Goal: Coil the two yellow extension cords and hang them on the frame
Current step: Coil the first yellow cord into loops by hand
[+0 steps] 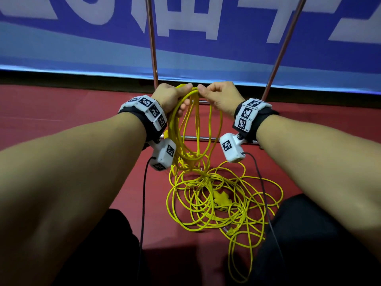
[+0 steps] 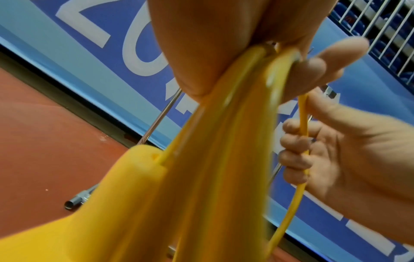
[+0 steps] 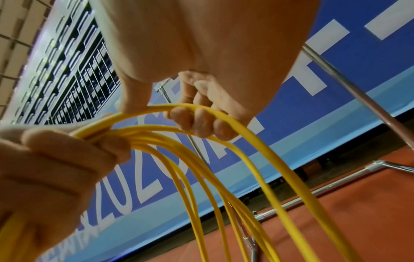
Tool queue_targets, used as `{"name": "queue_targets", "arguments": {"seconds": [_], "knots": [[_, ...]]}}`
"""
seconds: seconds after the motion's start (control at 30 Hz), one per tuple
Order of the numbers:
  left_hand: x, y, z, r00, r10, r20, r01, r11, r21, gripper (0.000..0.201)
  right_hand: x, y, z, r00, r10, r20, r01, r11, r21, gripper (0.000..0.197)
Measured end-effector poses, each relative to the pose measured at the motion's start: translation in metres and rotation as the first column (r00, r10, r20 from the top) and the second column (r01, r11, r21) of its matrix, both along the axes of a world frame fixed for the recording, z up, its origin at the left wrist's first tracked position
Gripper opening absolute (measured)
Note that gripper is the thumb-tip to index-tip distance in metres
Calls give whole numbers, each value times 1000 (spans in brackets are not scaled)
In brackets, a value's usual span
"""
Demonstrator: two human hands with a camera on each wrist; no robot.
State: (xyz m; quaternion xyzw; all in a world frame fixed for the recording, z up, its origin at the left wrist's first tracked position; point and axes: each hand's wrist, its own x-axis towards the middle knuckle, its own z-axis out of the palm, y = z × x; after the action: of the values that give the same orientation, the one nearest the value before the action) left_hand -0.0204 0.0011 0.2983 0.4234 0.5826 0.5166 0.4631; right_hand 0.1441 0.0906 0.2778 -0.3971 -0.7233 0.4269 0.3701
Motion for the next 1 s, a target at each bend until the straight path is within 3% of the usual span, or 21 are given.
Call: {"name": "queue_targets", "arguments": {"seconds": [0.1, 0.23, 0.33, 0.5, 0.7, 0.87, 1.0], "knots": [[3, 1, 3, 999, 40, 4, -40, 998, 58, 42, 3, -5, -5, 996, 40, 75, -37, 998, -48, 47], [2, 5, 5, 992, 97, 79, -104, 990, 96, 30, 17, -10, -19, 969, 155, 190, -95, 951, -293, 51], [2, 5, 3, 989, 131, 68, -139, 981, 138, 33, 28, -4, -27, 982, 86, 169, -17, 929, -370, 50], [8, 1, 3, 997, 51, -54, -45, 993, 111, 38, 38, 20, -15, 978, -177, 112, 177, 984, 15, 51], [4, -2, 2, 998, 8, -60, -6, 1000, 29, 42, 24, 16, 10, 990, -138, 15, 132, 967, 217, 43], [2, 0, 4, 1000, -1, -21, 1, 999, 33, 45, 9, 5, 24, 983, -77, 169, 17, 944, 330, 46], [9, 0, 6, 999, 12, -44, -9, 997, 77, 32, 2, 1, 18, 984, -106, 143, 56, 945, 321, 50]]}}
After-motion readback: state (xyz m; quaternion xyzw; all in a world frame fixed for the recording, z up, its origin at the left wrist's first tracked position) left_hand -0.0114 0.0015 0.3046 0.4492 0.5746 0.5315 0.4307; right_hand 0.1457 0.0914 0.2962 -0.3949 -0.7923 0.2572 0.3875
